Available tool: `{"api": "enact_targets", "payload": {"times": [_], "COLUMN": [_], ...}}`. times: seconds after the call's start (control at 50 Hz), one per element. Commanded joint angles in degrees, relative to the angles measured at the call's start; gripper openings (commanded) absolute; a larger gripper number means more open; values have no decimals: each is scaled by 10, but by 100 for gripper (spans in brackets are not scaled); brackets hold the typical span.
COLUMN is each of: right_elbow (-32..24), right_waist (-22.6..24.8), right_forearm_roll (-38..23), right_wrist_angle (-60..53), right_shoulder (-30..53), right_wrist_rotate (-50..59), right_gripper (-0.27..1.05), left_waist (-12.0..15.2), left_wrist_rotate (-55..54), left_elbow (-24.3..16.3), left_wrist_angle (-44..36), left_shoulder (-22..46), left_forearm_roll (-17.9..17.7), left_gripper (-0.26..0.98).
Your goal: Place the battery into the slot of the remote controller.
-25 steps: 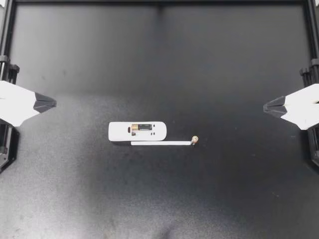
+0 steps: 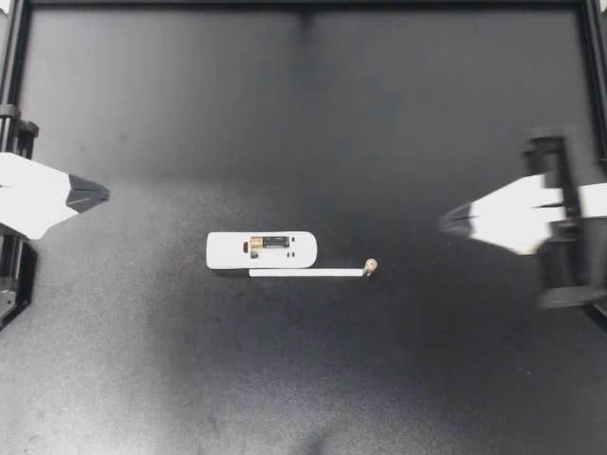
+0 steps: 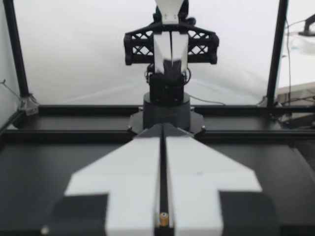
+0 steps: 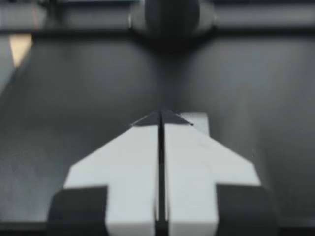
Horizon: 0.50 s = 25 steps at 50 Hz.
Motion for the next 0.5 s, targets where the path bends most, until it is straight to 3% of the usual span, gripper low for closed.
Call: {"api": "enact_targets", "payload": {"times": [0.0, 0.28, 0.48], "right_elbow": [-57, -154, -183], "right_waist": [-4, -22, -36], "right_forearm_roll": [-1, -2, -3], "right_wrist_angle": [69, 277, 346], "right_shoulder": [43, 163, 225], "right_wrist_rotate": [1, 4, 4], "right_gripper": [-19, -19, -18], "left_waist": [1, 1, 1], "left_wrist_rotate": [0, -1, -2], "left_elbow": [-8, -8, -6], "left_wrist_angle": [-8, -10, -10], "left_shoulder": [12, 22, 22], "left_forearm_roll": [-1, 0, 0], "left_gripper": [-19, -19, -19]}}
